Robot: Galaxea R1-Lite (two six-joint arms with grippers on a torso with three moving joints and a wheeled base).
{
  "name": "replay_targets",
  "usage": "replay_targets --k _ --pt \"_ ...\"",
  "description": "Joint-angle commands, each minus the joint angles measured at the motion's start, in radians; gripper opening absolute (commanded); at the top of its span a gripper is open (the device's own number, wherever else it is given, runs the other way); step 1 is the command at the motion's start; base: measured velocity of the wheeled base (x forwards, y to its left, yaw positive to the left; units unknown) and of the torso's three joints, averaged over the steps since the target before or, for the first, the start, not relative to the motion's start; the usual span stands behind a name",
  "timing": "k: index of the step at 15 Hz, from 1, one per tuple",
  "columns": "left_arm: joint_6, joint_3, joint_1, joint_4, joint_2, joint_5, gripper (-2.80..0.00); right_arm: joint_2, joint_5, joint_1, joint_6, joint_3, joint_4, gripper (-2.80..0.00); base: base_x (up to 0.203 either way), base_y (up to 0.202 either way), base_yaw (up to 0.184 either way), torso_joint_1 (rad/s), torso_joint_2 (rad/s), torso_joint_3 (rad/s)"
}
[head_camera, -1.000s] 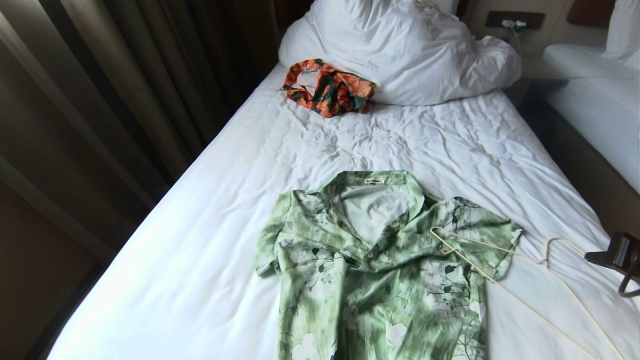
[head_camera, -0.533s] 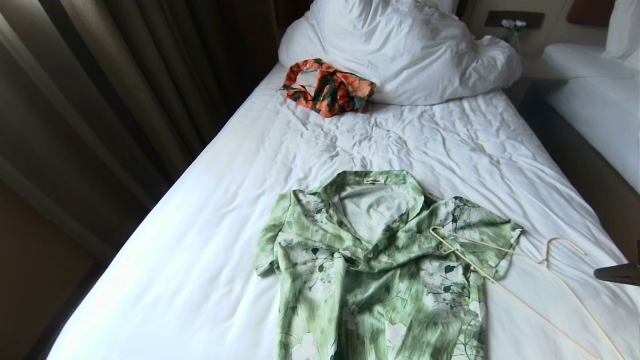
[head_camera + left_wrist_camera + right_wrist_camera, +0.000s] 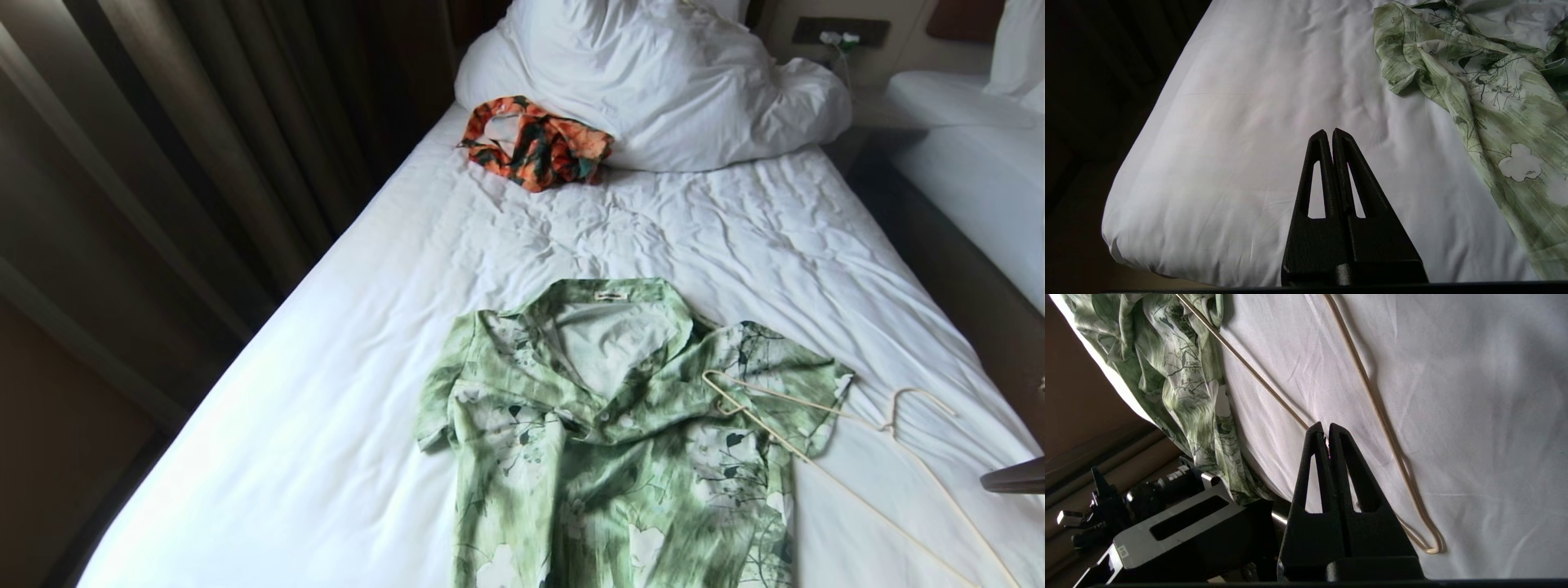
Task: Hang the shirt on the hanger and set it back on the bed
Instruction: Lift the shirt and hanger
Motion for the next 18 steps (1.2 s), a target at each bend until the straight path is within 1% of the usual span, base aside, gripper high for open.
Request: replay_targets --k 1,2,3,4,6,7,8,10,12,14,16,18 --pt "0.000 0.000 0.000 0.000 0.001 0.000 -2.80 0.042 0.008 -0.001 -0.020 -0.016 0.015 -2.80 0.000 0.000 0.000 0.000 0.00 0.000" --pt "0.000 0.000 0.000 0.000 0.001 0.000 -2.80 0.046 0.014 -0.001 -0.050 -0.011 0.018 -2.80 0.000 0.000 0.000 0.000 0.00 0.000" --pt "-0.001 0.000 0.000 0.000 0.001 0.000 -2.80 0.062 0.019 -0.007 -0.138 -0.009 0.030 -2.80 0.000 0.000 0.000 0.000 0.00 0.000" --pt "0.000 0.000 0.000 0.000 0.001 0.000 -2.80 0.083 0.023 -0.023 -0.194 -0.013 0.059 -2.80 0.000 0.000 0.000 0.000 0.00 0.000" --pt "0.000 0.000 0.000 0.000 0.001 0.000 -2.80 0.106 0.042 -0.031 -0.208 -0.026 0.081 -2.80 0.000 0.000 0.000 0.000 0.00 0.000" --pt "0.000 0.000 0.000 0.000 0.001 0.000 -2.80 0.114 0.061 -0.030 -0.211 -0.030 0.081 0.00 0.000 0.000 0.000 0.000 0.00 0.000" --pt "0.000 0.000 0.000 0.000 0.001 0.000 -2.80 0.118 0.088 -0.029 -0.222 -0.033 0.082 0.00 0.000 0.000 0.000 0.000 0.00 0.000" --pt "0.000 0.000 0.000 0.000 0.001 0.000 -2.80 0.136 0.131 -0.029 -0.293 -0.032 0.087 0.00 0.000 0.000 0.000 0.000 0.00 0.000" --pt "0.000 0.000 0.000 0.000 0.001 0.000 -2.80 0.152 0.140 -0.024 -0.309 -0.031 0.087 0.00 0.000 0.000 0.000 0.000 0.00 0.000" --pt "0.000 0.000 0.000 0.000 0.001 0.000 -2.80 0.167 0.141 -0.004 -0.349 -0.031 0.086 0.00 0.000 0.000 0.000 0.000 0.00 0.000" --pt "0.000 0.000 0.000 0.000 0.001 0.000 -2.80 0.182 0.167 0.021 -0.362 -0.031 0.084 0.00 0.000 0.000 0.000 0.000 0.00 0.000" --pt "0.000 0.000 0.000 0.000 0.001 0.000 -2.80 0.184 0.176 0.040 -0.362 -0.030 0.084 0.00 0.000 0.000 0.000 0.000 0.00 0.000"
